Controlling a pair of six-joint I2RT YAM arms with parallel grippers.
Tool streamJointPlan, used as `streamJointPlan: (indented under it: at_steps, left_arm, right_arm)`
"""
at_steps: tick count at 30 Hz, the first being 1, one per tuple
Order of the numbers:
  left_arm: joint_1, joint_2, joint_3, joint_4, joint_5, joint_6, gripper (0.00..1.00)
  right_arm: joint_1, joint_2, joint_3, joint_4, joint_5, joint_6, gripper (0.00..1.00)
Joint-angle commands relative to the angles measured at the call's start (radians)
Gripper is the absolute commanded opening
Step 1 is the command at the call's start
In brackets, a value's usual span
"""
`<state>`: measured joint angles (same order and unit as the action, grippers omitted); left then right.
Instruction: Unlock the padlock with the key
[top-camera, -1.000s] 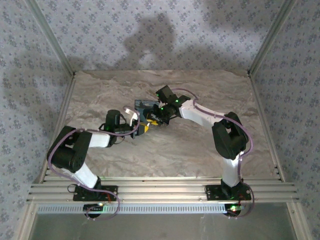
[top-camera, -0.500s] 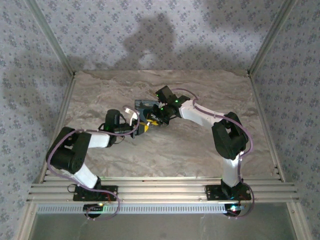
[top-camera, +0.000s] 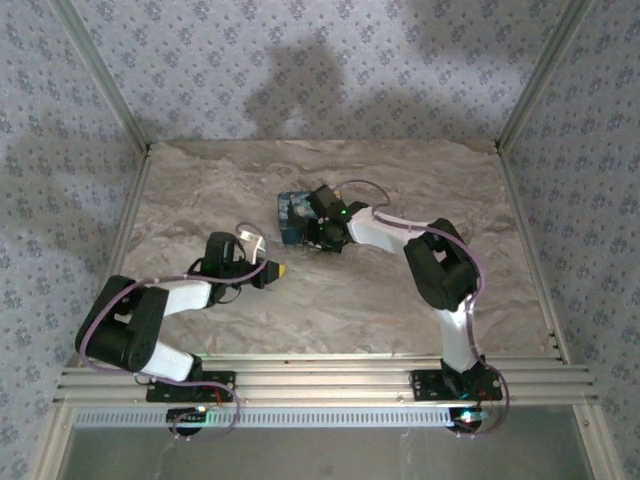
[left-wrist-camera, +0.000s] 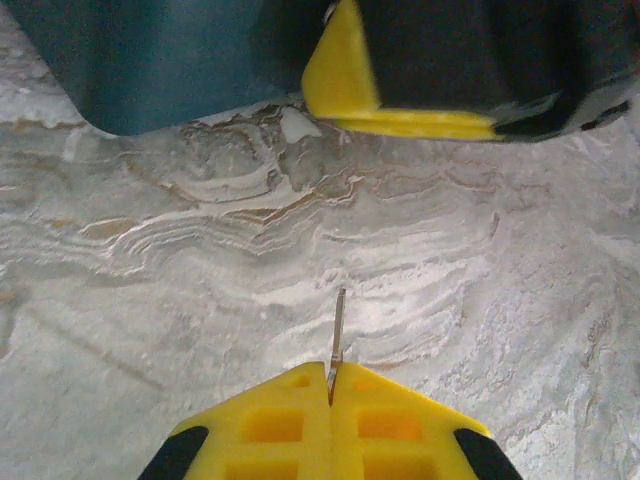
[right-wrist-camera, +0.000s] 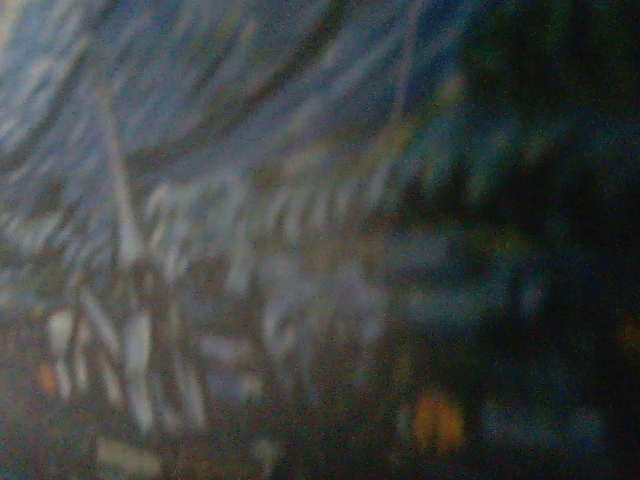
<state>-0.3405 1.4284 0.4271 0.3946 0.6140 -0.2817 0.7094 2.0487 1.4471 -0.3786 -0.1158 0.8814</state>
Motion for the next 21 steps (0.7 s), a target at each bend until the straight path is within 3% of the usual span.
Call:
streamJointPlan:
  at_steps: [1, 2, 3, 7, 14, 19, 21]
  left_arm:
    - [-0.003, -0.097, 0.006, -0.108, -0.052, 0.02, 0.0]
    - [-0.003, -0.126, 0.011, -0.136, -0.054, 0.037, 0.0]
    - [-0.005, -0.157, 0.017, -0.165, -0.058, 0.054, 0.0]
    - [-0.018, -0.286, 0.035, -0.234, -0.091, 0.129, 0.0]
    - [-0.077, -0.515, 0.019, -0.204, -0.177, 0.27, 0.0]
    - [-0.154, -0.529, 0.086, -0.194, -0.266, 0.372, 0.0]
    - [-0.208, -0.506, 0.125, -0.217, -0.361, 0.413, 0.0]
  right_arm:
    - [0.018, 0.004, -0.008, 0.009, 0.084, -0.04, 0.27]
    - [0.022, -0.013, -0.018, 0.008, 0.087, -0.044, 0.42]
    - [0.026, -0.037, -0.024, 0.001, 0.096, -0.046, 0.51]
    - [0.026, -0.147, -0.054, -0.061, 0.1, -0.051, 0.59]
    - [0.057, -0.43, -0.078, -0.139, 0.079, -0.016, 0.59]
    - [0.086, -0.546, -0.082, -0.074, 0.012, 0.056, 0.5]
    - [0.102, -0.565, -0.083, -0.043, -0.001, 0.1, 0.47]
